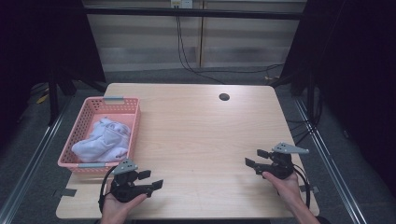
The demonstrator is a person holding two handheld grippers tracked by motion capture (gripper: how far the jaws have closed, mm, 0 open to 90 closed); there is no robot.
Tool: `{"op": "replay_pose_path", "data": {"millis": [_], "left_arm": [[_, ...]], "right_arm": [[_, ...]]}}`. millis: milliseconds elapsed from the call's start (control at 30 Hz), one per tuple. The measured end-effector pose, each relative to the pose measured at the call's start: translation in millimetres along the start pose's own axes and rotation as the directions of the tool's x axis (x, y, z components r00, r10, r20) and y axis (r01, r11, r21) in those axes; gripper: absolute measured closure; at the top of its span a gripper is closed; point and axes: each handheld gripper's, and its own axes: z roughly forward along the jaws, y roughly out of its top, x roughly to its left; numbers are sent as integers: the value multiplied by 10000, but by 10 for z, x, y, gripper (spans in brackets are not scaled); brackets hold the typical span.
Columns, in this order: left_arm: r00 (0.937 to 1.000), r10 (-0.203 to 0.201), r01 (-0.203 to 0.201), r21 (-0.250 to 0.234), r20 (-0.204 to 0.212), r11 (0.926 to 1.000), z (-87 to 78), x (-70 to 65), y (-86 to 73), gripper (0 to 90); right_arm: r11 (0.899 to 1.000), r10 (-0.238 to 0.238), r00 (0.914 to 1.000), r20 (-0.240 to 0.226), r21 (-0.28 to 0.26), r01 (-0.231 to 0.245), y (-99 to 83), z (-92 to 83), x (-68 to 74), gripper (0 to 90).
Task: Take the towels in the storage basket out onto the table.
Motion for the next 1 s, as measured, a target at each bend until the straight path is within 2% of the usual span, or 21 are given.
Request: {"op": "replay_pose_path", "data": {"millis": [67,200,267,300,367,400,433,467,500,567,633,733,800,833,867,933,1000], "left_arm": [[10000,34,-34,36,-62,10000,9,3,8,337],[9999,64,-64,28,-139,10000,7,-4,17,331],[9996,121,-121,17,-236,9999,-12,-6,25,329],[9971,198,-214,-209,-729,9996,-47,-41,31,330],[9978,273,-288,-232,-610,9993,-70,-53,46,339],[9985,407,-416,-223,-370,9989,-103,-60,72,339],[9970,554,-567,-246,-532,9981,-152,-86,100,319],[9970,554,-567,-246,-532,9981,-152,-86,100,302],[9963,753,-755,-40,-413,9971,-182,-84,126,301],[9955,833,-831,63,-448,9965,-191,-84,134,292],[9913,1123,-1106,284,-681,9935,-204,-84,156,278],[9950,835,-826,175,-550,9964,-272,-32,206,262],[9976,573,-577,-89,-390,9983,-337,19,241,255],[9977,484,-493,-169,-475,9986,-380,49,264,254],[9950,553,-592,-444,-829,9973,-470,103,310,255],[9947,546,-599,-595,-874,9964,-517,138,333,257],[9971,361,-412,-755,-675,9963,-594,219,376,253]], "right_arm": [[9996,63,9998,-195,269,-57,-6,12,-1,236],[9998,18,9997,-249,215,-13,-5,-6,6,236],[9992,-98,9997,-221,373,106,-18,-23,18,213],[9991,-57,9997,-251,414,67,-19,-25,19,208],[9991,-43,9996,-266,417,54,-18,-34,23,204],[9993,-89,9995,-311,359,100,-15,-45,32,209],[9997,-224,9991,-347,115,228,-7,-53,58,207],[9997,-224,9991,-347,115,228,-7,-53,58,207],[9992,-390,9980,-488,-24,389,10,-48,85,205],[9993,-365,9980,-522,29,367,13,-38,90,201],[9997,-193,9970,-744,159,205,9,-5,82,198],[9994,-216,9972,-718,270,235,17,23,73,196],[9995,-235,9973,-697,184,248,23,7,67,195],[9996,-260,9970,-733,122,270,25,-1,67,195],[9994,-303,9967,-753,119,312,25,-22,72,190],[9994,-308,9966,-768,132,319,25,-27,75,188],[9994,-283,9950,-953,181,302,25,-24,76,184]]}}
